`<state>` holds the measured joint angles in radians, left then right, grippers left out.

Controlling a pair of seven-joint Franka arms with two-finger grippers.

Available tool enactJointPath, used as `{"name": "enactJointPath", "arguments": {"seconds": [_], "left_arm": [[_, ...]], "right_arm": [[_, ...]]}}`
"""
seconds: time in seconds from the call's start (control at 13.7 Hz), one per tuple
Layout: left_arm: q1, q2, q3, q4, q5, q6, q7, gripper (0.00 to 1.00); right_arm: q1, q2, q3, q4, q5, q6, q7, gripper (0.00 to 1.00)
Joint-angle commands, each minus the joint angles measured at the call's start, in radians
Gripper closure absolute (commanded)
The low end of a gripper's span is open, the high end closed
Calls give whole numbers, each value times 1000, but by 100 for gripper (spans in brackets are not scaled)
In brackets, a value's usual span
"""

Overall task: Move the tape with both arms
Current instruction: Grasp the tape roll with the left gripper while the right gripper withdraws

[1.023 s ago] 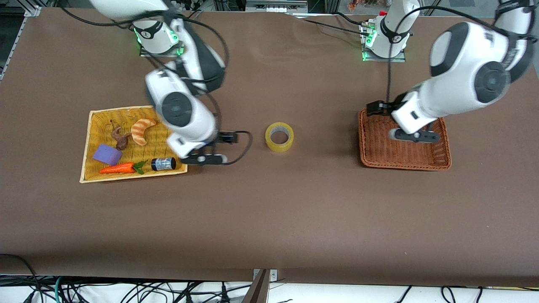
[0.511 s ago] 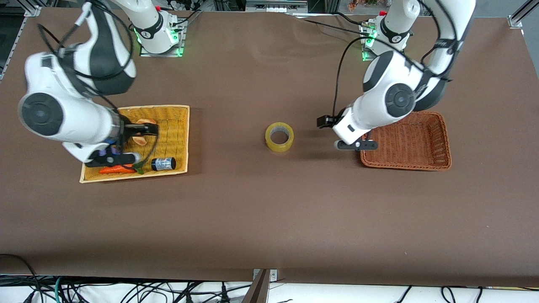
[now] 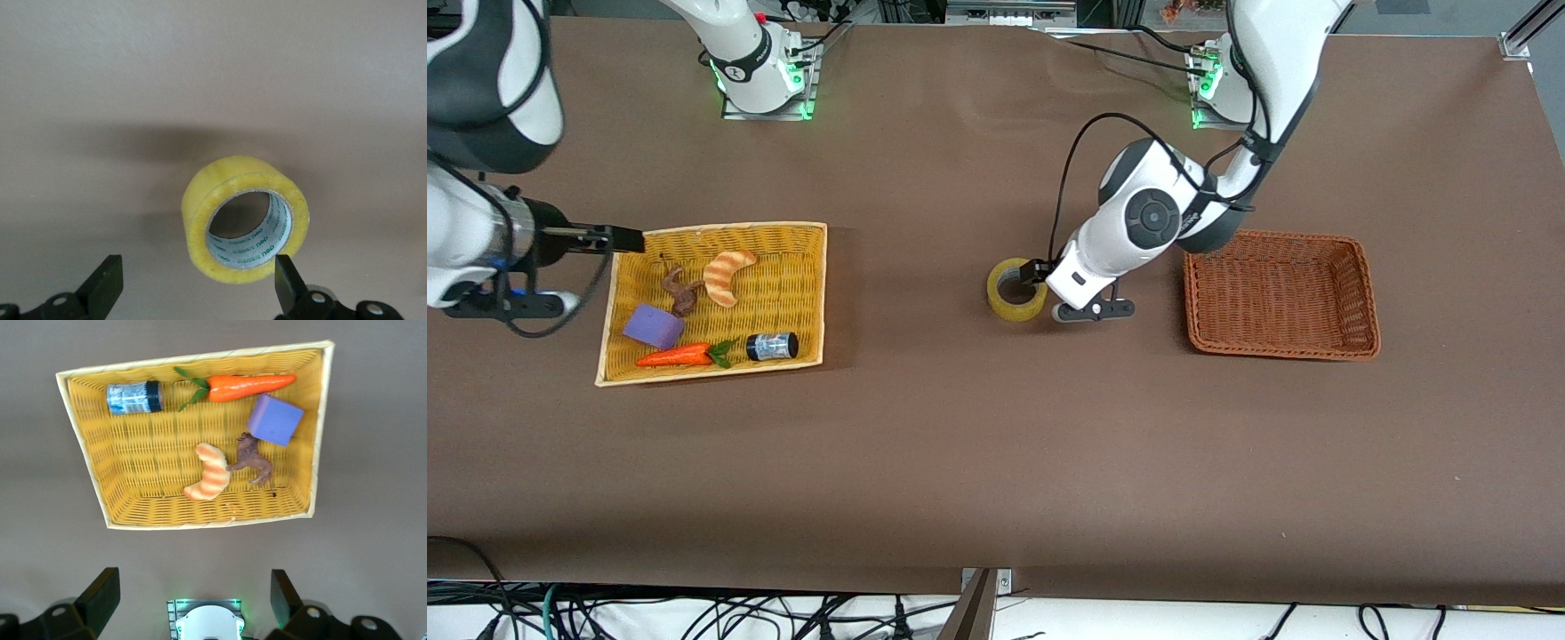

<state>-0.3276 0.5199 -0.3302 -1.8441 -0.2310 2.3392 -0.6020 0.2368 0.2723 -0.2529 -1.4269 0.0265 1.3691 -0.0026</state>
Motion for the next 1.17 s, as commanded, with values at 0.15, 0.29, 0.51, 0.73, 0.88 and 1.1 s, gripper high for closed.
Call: {"name": "enactJointPath", "arguments": {"seconds": [0.15,0.29,0.51,0.73,0.88,1.1], "left_arm": [[-53,100,13,36,-8,80,-5,0],[-56,138,14,46,-7,135,-4,0],[-61,161,25,46,-7,143,-1,8],[-61,173,30,46,1,141,8,94],[-51,169,31,46,62,124,5,100],[-31,141,30,46,140,59,7,100]], "right_arm": [[-1,2,12,78,-8,-93,-8,0],[-63,-5,58,88,-8,-79,-7,0],[-151,-31,126,85,-10,-35,1,0],[-203,-114,127,44,-2,-5,9,0],[-255,-177,127,-27,3,36,6,0],[-296,-186,158,-44,0,62,0,0]]}}
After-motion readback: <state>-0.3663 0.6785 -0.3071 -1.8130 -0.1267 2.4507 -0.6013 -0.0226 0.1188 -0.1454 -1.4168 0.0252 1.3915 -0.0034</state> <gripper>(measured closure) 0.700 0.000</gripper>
